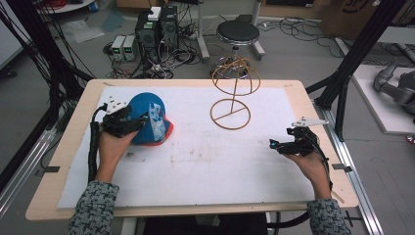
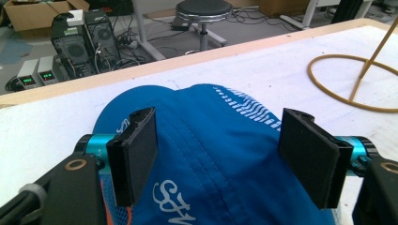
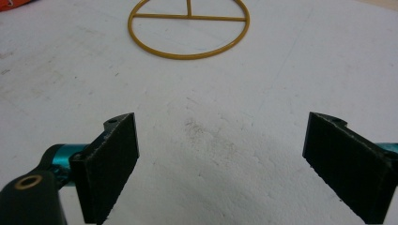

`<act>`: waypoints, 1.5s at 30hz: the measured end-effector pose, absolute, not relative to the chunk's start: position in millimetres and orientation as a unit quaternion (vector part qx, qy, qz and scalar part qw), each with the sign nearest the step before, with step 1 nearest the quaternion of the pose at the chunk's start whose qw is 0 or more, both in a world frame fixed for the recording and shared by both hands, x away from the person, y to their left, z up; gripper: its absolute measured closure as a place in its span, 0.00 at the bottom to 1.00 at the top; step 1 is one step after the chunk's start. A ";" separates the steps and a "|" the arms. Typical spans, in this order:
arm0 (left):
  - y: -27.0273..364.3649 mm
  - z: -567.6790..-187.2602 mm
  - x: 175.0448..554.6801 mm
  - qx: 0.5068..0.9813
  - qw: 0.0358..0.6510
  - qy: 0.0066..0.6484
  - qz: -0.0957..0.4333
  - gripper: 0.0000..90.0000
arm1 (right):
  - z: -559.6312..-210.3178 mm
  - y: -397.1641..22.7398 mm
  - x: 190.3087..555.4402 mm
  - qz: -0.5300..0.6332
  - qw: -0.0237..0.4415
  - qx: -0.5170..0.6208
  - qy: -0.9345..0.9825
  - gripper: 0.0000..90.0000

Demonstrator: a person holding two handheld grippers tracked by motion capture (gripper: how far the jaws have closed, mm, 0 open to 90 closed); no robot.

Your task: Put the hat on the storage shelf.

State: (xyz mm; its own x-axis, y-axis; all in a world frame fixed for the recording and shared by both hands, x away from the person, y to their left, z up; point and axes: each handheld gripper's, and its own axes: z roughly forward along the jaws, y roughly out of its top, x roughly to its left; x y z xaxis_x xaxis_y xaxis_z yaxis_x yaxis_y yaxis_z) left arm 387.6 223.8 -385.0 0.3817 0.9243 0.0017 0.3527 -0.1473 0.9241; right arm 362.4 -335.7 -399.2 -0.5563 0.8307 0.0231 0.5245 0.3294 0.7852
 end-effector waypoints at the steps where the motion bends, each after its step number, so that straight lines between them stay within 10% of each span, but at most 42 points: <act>1: 223.5 -386.1 388.6 0.691 0.459 0.464 0.310 0.32 | -399.4 -335.2 362.3 0.390 0.195 0.428 0.792 0.12; 10: 218.2 -393.5 394.3 0.702 0.436 0.471 0.309 0.34 | -401.4 -333.4 362.5 0.387 0.191 0.428 0.794 0.12; 24: 224.8 -394.5 393.2 0.698 0.439 0.488 0.286 0.95 | -401.3 -333.3 362.3 0.388 0.191 0.429 0.793 0.12; 45: 237.8 -360.3 383.6 0.679 0.508 0.453 0.275 0.98 | -401.2 -335.8 366.1 0.397 0.184 0.429 0.790 0.12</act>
